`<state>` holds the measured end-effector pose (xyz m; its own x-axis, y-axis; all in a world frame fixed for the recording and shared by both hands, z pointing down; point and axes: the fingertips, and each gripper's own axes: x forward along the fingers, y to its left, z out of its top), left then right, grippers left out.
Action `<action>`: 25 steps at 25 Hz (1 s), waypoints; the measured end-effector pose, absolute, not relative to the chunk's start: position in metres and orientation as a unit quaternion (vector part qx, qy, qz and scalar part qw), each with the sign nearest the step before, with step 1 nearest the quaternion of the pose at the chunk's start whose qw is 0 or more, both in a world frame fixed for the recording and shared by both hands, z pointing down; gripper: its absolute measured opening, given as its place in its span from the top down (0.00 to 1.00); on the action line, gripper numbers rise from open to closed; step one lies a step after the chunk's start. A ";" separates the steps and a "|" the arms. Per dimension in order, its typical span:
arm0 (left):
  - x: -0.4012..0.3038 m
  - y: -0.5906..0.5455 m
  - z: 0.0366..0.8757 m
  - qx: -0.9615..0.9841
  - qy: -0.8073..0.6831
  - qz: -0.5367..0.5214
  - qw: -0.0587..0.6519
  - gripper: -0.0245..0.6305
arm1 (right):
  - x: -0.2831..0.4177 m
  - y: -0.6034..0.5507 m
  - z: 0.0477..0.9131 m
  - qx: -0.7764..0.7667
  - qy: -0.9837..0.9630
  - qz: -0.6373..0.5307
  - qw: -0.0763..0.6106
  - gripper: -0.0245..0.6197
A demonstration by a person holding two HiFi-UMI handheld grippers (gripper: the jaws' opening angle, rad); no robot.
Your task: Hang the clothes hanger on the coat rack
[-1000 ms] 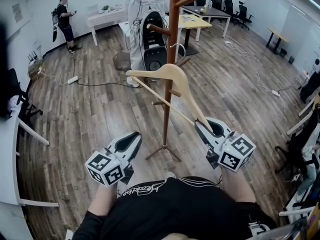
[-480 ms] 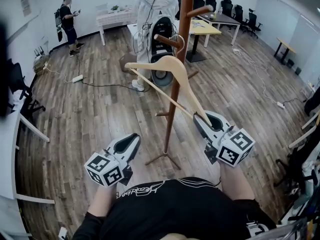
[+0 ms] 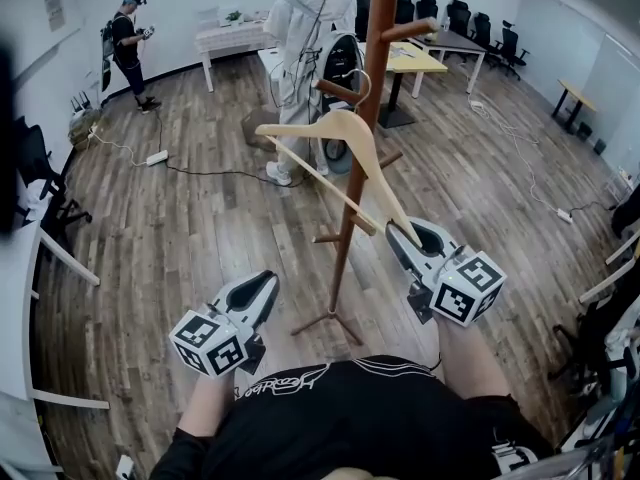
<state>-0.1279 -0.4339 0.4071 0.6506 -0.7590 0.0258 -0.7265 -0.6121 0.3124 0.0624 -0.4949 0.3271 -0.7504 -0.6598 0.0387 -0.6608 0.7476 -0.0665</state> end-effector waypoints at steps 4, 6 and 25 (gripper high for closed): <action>-0.127 -0.438 0.412 0.895 -0.415 -0.053 0.154 0.90 | 0.064 -0.503 0.336 0.361 -0.932 0.042 0.016 0.84; -0.127 -0.437 0.415 0.894 -0.416 -0.052 0.156 0.90 | 0.065 -0.505 0.340 0.361 -0.931 0.046 0.016 0.84; -0.148 -0.440 0.429 0.886 -0.424 -0.054 0.178 0.90 | 0.064 -0.517 0.363 0.388 -0.919 0.069 0.023 0.84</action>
